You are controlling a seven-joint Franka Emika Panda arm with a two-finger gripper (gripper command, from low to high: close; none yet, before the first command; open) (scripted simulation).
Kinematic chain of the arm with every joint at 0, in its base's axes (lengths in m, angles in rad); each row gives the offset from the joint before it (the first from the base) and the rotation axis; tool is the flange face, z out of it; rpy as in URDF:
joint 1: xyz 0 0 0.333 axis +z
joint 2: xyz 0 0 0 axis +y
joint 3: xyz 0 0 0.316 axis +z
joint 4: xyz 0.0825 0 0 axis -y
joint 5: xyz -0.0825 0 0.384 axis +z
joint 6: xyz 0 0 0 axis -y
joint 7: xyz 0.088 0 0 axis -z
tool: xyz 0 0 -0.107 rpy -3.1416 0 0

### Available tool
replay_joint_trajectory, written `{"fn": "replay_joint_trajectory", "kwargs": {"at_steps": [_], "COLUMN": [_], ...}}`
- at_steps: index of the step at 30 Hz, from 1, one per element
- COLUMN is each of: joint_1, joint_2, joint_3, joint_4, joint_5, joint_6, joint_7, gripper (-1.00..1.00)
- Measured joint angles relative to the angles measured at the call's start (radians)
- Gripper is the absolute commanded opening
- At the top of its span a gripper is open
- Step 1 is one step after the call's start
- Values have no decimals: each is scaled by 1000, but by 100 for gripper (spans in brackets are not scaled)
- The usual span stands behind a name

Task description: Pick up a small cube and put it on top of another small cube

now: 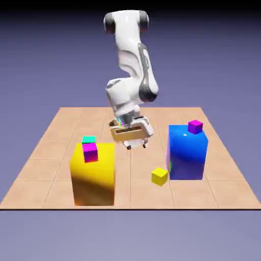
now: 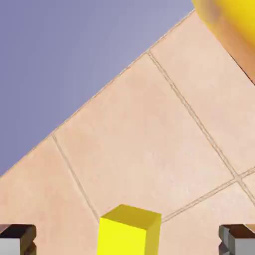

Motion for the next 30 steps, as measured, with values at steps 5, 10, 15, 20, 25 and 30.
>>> {"fn": "replay_joint_trajectory", "kwargs": {"at_steps": [5, 10, 15, 20, 25, 30], "joint_1": [65, 129, 195, 259, 324, 389], "joint_2": [80, 160, 240, 320, 399, 479], "joint_3": [-62, -124, -186, -248, -310, -372], "joint_4": [-9, -19, -28, -37, -47, -56], "joint_5": [217, 435, 652, 870, 1087, 1305], "joint_6": [-106, -211, -317, -423, -529, -634], "joint_7": [17, 34, 50, 67, 84, 101], "gripper": [0, 0, 0, 0, 0, 0]}}
